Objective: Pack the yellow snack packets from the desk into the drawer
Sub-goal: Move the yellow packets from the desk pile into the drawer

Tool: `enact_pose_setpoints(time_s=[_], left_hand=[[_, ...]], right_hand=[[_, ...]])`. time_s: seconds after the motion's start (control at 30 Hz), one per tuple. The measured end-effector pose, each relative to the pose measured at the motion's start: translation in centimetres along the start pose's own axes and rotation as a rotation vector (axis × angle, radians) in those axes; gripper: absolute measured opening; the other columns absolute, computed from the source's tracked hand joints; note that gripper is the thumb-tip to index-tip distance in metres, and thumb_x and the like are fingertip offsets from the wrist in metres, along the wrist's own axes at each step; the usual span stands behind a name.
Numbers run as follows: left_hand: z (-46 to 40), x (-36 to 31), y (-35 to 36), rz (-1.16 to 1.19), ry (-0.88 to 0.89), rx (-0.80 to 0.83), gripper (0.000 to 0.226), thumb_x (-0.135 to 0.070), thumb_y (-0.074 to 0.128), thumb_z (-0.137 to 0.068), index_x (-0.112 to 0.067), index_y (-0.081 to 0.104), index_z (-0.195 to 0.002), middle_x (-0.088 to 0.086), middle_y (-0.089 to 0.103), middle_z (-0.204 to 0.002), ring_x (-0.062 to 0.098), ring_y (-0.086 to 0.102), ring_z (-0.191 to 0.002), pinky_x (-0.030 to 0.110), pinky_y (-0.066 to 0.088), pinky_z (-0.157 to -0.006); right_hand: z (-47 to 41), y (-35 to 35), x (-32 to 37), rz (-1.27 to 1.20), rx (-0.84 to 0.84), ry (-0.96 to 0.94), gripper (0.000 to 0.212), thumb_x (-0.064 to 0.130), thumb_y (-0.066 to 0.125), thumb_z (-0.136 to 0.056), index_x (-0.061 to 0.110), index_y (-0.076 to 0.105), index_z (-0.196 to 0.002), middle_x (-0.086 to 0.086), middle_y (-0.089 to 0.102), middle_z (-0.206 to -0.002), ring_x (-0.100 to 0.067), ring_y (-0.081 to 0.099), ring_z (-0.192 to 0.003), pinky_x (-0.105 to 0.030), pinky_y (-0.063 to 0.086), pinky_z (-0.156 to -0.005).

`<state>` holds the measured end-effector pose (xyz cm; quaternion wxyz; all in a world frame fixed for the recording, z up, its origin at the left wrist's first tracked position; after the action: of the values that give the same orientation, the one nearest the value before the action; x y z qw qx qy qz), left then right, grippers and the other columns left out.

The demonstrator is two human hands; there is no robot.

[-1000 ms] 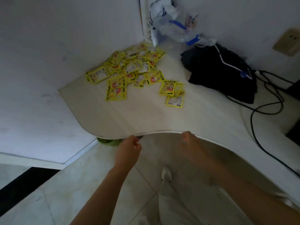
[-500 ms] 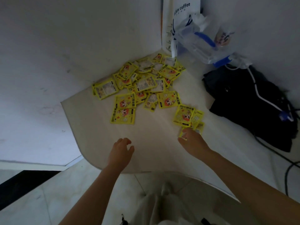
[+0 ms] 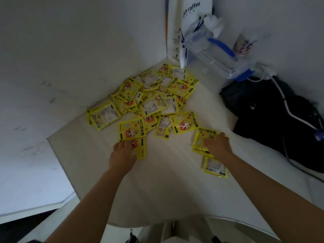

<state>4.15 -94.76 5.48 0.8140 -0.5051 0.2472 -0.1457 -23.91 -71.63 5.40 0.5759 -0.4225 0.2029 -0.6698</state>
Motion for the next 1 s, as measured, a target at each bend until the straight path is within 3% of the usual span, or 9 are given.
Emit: enact_pose_setpoints(time_s=[0.2, 0.4, 0.6, 0.7, 0.77, 0.87, 0.93, 1.0], left_hand=[[-1.1, 0.7, 0.1, -0.086, 0.021, -0.027, 0.059, -0.036, 0.07, -0.081, -0.017, 0.047, -0.132, 0.01, 0.045, -0.13, 0.034, 0.04, -0.119, 0.045, 0.046, -0.092], [-1.1, 0.5, 0.3, -0.075, 0.003, -0.04, 0.058, -0.033, 0.072, -0.079, -0.015, 0.048, -0.129, 0.008, 0.048, -0.134, 0.035, 0.039, -0.123, 0.044, 0.041, -0.097], [-0.9, 1.0, 0.6, 0.025, -0.129, -0.076, 0.044, -0.034, 0.07, -0.079, -0.016, 0.054, -0.117, 0.008, 0.055, -0.119, 0.032, 0.04, -0.118, 0.042, 0.036, -0.098], [-0.4, 1.7, 0.8, 0.129, -0.233, -0.083, 0.042, -0.035, 0.07, -0.08, -0.014, 0.058, -0.114, 0.01, 0.054, -0.112, 0.033, 0.042, -0.113, 0.044, 0.038, -0.093], [-0.2, 1.8, 1.1, 0.155, -0.211, -0.079, 0.028, -0.029, 0.069, -0.081, -0.008, 0.064, -0.098, 0.01, 0.053, -0.095, 0.033, 0.047, -0.104, 0.04, 0.042, -0.08], [-0.5, 1.6, 0.8, 0.217, -0.125, -0.074, 0.02, -0.024, 0.07, -0.08, -0.007, 0.061, -0.077, 0.001, 0.043, -0.076, 0.032, 0.052, -0.088, 0.035, 0.041, -0.065], [-1.6, 1.2, -0.1, 0.228, -0.064, -0.06, 0.027, -0.028, 0.07, -0.083, -0.009, 0.053, -0.071, 0.002, 0.044, -0.073, 0.03, 0.052, -0.079, 0.035, 0.041, -0.063], [-3.4, 0.7, -1.5, 0.189, 0.002, -0.034, 0.03, -0.035, 0.066, -0.086, -0.012, 0.051, -0.073, 0.004, 0.047, -0.072, 0.029, 0.05, -0.076, 0.032, 0.036, -0.061]], right_hand=[[0.0, 1.7, 1.4, 0.168, -0.111, 0.1, 0.083, 0.051, 0.067, -0.078, 0.005, 0.03, -0.136, -0.02, 0.034, -0.136, -0.04, 0.042, -0.121, -0.048, 0.044, -0.091], [-0.3, 2.6, 1.6, 0.163, -0.098, 0.121, 0.081, 0.043, 0.073, -0.076, 0.008, 0.029, -0.135, -0.02, 0.035, -0.134, -0.041, 0.044, -0.12, -0.052, 0.047, -0.093], [-0.4, 2.3, 1.5, 0.047, -0.044, 0.047, 0.077, 0.037, 0.071, -0.077, 0.011, 0.025, -0.133, -0.018, 0.056, -0.125, -0.039, 0.057, -0.111, -0.05, 0.05, -0.089], [-0.2, 2.1, 1.4, -0.079, -0.013, 0.021, 0.063, 0.034, 0.068, -0.082, 0.007, 0.034, -0.128, -0.02, 0.061, -0.116, -0.037, 0.063, -0.098, -0.045, 0.053, -0.081], [0.3, 2.1, 1.9, -0.082, 0.008, -0.075, 0.039, 0.033, 0.064, -0.084, 0.007, 0.05, -0.109, -0.014, 0.065, -0.102, -0.03, 0.063, -0.083, -0.038, 0.052, -0.07], [0.5, 1.9, 1.8, -0.087, 0.032, -0.177, 0.025, 0.036, 0.061, -0.084, 0.013, 0.059, -0.095, -0.005, 0.068, -0.088, -0.019, 0.063, -0.071, -0.033, 0.053, -0.061], [0.3, 1.1, 1.4, -0.111, 0.025, -0.176, 0.021, 0.036, 0.06, -0.088, 0.016, 0.058, -0.093, 0.001, 0.064, -0.083, -0.01, 0.056, -0.063, -0.025, 0.042, -0.05], [-0.2, 0.0, 0.4, -0.124, 0.002, -0.123, 0.025, 0.037, 0.059, -0.089, 0.013, 0.057, -0.095, -0.002, 0.059, -0.086, -0.012, 0.05, -0.063, -0.022, 0.032, -0.048]])
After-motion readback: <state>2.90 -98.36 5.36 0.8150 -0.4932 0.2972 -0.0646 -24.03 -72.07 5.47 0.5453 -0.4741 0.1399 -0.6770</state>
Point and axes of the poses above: each hand's wrist, its own z-axis away from the middle knuckle, its own y-axis out of the palm, x = y × z, the point moved 7 cm from there along -z, towards the middle knuckle
